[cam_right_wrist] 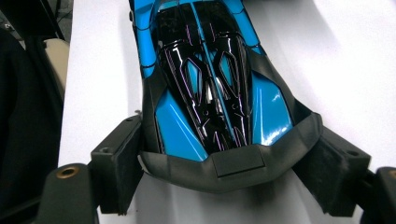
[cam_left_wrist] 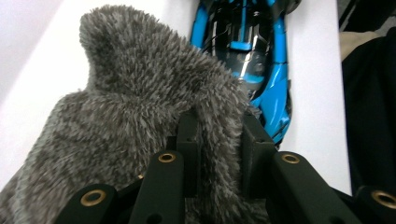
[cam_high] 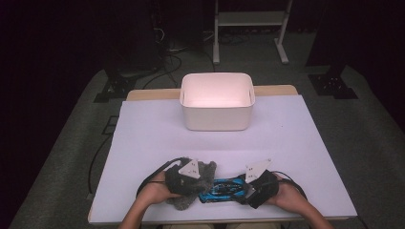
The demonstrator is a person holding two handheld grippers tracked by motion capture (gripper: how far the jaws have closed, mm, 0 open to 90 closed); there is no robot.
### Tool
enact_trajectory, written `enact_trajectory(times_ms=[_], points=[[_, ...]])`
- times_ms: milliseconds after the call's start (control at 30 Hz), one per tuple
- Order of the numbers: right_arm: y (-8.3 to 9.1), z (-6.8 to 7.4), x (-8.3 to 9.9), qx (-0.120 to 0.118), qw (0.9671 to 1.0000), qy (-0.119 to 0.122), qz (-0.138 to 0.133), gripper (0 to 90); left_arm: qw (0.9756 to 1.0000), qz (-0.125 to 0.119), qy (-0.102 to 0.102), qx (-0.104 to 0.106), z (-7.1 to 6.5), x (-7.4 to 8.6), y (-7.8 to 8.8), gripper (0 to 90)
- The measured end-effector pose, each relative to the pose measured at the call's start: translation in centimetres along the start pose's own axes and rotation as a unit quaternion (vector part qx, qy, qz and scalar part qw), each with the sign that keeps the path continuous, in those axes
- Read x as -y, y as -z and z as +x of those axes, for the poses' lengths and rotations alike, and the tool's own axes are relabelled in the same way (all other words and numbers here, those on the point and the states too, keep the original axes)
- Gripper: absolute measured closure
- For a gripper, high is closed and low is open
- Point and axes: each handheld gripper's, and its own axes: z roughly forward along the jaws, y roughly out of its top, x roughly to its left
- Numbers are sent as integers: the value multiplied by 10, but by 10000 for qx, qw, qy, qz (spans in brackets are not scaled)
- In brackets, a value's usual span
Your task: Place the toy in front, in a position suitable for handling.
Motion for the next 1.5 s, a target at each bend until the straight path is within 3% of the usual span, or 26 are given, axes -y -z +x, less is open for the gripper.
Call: enact_trajectory(times_ms=[67,267,400,600,733,867,933,1067,1200,1300,1400,1500], points=[[0,0,0,-3,10000,6,8,216,9998,-71,-90,148,-4,-6,-3,734],[0,0,0,1,10000,0,-1,216,9991,-111,-381,169,-15,-22,-11,716],[0,0,0,3,10000,-2,1,215,9994,-86,-260,230,-8,-14,-8,722],[0,0,0,7,10000,2,-5,215,9996,182,178,157,4,3,2,718],[0,0,0,1,10000,18,-18,215,9996,172,115,189,2,2,1,717],[0,-1,1,-6,10000,54,-41,215,9992,70,62,381,0,-6,0,718],[0,-1,1,4,10000,46,-54,215,9986,-98,-62,509,-4,-15,-1,720],[0,0,1,14,10000,-6,-45,214,9974,71,-475,545,-13,-37,-15,720],[0,0,1,10,10000,-48,-54,211,9955,184,-640,667,-11,-50,-22,725],[0,1,0,40,10000,-59,4,204,9958,127,-582,698,-9,-46,-21,727],[3,-2,-2,-125,9996,-241,50,207,9964,29,-406,747,-7,-39,-19,727],[10,-2,2,-93,9998,-184,-20,208,9965,22,-323,767,-5,-35,-16,730]])
